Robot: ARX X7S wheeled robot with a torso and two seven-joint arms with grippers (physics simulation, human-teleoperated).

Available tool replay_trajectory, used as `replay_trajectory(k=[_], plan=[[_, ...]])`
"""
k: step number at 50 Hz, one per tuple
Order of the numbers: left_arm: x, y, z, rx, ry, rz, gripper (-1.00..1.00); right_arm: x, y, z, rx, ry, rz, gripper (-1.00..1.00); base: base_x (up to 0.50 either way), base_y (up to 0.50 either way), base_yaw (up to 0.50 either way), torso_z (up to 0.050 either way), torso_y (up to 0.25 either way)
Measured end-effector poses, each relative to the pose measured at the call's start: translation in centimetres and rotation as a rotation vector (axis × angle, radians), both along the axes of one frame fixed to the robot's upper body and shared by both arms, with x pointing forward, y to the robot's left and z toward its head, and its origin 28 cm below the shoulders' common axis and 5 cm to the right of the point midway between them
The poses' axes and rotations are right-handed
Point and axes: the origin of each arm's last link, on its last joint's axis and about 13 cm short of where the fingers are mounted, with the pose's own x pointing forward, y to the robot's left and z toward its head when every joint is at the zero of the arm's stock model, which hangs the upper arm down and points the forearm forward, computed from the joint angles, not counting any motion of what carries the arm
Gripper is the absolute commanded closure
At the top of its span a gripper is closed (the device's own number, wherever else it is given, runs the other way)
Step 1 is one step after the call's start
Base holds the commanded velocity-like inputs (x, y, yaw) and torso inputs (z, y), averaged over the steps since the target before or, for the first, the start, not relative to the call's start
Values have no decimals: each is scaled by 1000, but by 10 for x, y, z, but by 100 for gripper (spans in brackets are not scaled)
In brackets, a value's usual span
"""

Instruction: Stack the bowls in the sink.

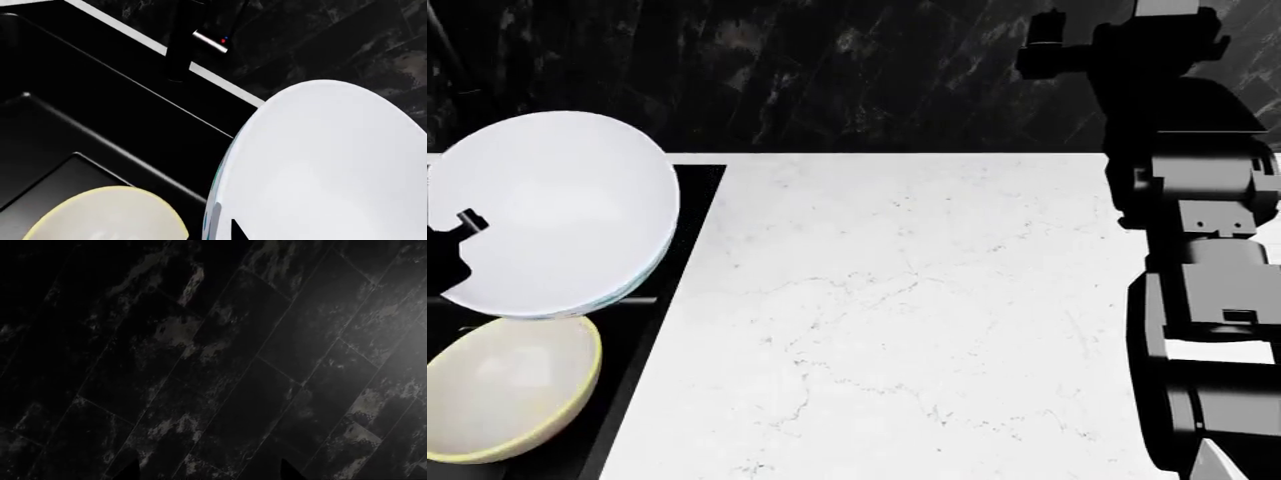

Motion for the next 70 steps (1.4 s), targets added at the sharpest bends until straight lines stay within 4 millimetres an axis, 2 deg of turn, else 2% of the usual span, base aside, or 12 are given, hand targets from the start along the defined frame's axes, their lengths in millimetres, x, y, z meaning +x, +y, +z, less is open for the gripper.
replay_trajectory(k=[15, 44, 56, 70], plan=[[-16, 14, -16, -6, 46, 77, 100, 1, 2, -2, -1, 3, 4, -100, 0, 0, 0, 0, 0], [-24, 41, -42, 61, 146, 247, 100, 4, 4, -5, -5, 12, 7, -100, 0, 0, 0, 0, 1], [-21, 49, -51, 89, 180, 289, 100, 5, 5, -7, -8, 16, 7, -100, 0, 0, 0, 0, 0], [-9, 51, -60, 119, 211, 300, 100, 7, 7, -7, -11, 19, 9, -100, 0, 0, 0, 0, 0]])
